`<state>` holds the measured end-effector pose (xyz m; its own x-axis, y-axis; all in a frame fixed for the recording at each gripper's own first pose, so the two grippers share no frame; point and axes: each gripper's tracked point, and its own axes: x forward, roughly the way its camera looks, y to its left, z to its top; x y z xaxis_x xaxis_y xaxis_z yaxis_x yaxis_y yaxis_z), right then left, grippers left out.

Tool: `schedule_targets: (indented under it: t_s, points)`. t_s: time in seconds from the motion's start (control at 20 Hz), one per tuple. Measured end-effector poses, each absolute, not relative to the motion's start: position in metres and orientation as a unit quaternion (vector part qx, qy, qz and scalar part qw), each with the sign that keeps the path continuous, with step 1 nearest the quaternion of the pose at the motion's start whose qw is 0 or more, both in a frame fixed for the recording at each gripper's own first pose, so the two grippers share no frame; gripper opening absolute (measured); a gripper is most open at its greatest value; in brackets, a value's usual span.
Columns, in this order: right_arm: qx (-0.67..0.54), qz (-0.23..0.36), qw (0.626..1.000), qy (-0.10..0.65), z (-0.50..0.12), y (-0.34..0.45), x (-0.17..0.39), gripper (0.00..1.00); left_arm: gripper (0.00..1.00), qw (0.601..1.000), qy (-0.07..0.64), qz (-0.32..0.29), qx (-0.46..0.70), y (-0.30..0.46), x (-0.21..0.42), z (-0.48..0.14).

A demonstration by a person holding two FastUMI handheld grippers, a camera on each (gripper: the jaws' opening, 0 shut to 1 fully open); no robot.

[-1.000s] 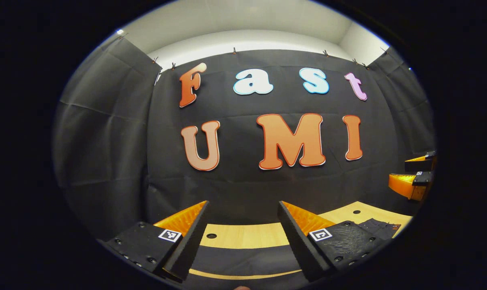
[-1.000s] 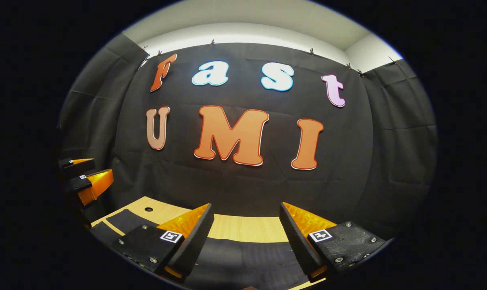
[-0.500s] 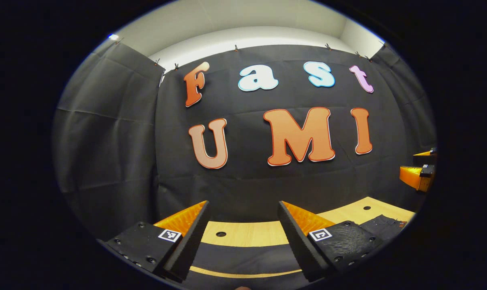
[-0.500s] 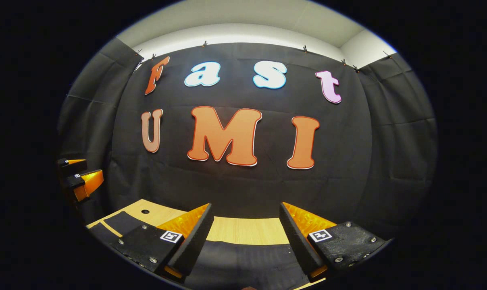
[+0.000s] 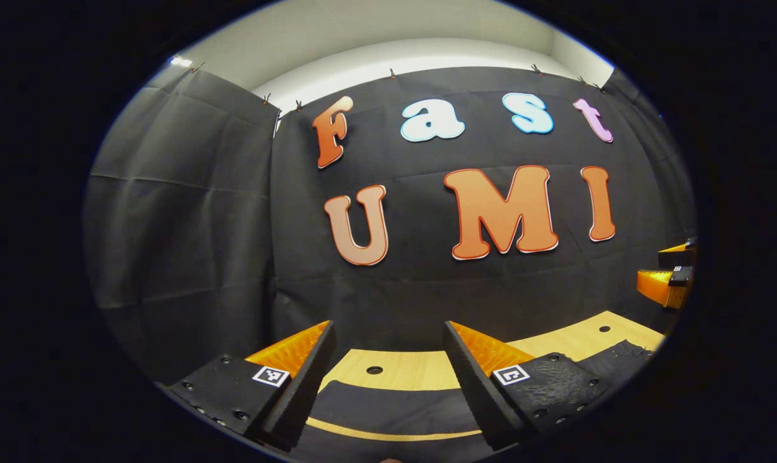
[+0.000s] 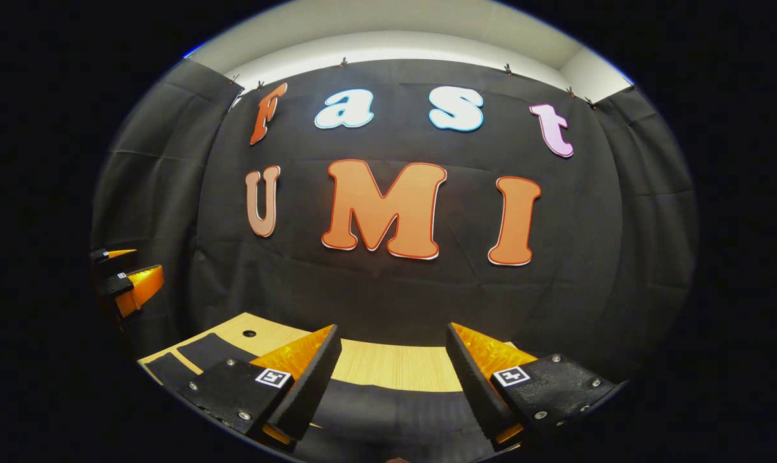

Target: Grasp the waist and the cuffs of the jeans and fold them to make the two legs overlap; first hold the waist and fold one-third of the jeans toward the cuffs, then hold the cuffs and fold the remaining one-third in the same direction to finish folding.

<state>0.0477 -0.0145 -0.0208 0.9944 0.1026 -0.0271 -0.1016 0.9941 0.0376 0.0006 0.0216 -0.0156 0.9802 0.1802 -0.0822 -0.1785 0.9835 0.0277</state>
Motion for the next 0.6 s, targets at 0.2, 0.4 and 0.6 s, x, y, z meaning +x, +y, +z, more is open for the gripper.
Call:
schedule_targets:
  t_s: [0.2,0.4,0.6]
  points:
    - [0.050,0.022,0.996,0.076,-0.059,-0.038,0.052,0.98,0.99,0.987,0.112,0.111,-0.022,0.044,0.002,-0.059]
    - [0.071,-0.020,0.986,0.148,-0.107,-0.078,0.051,0.98,0.99,0.966,0.206,0.143,-0.070,0.075,-0.011,-0.118]
    - [0.110,-0.051,0.967,0.223,-0.155,-0.111,0.039,0.99,1.00,0.933,0.292,0.175,-0.121,0.106,-0.030,-0.174]
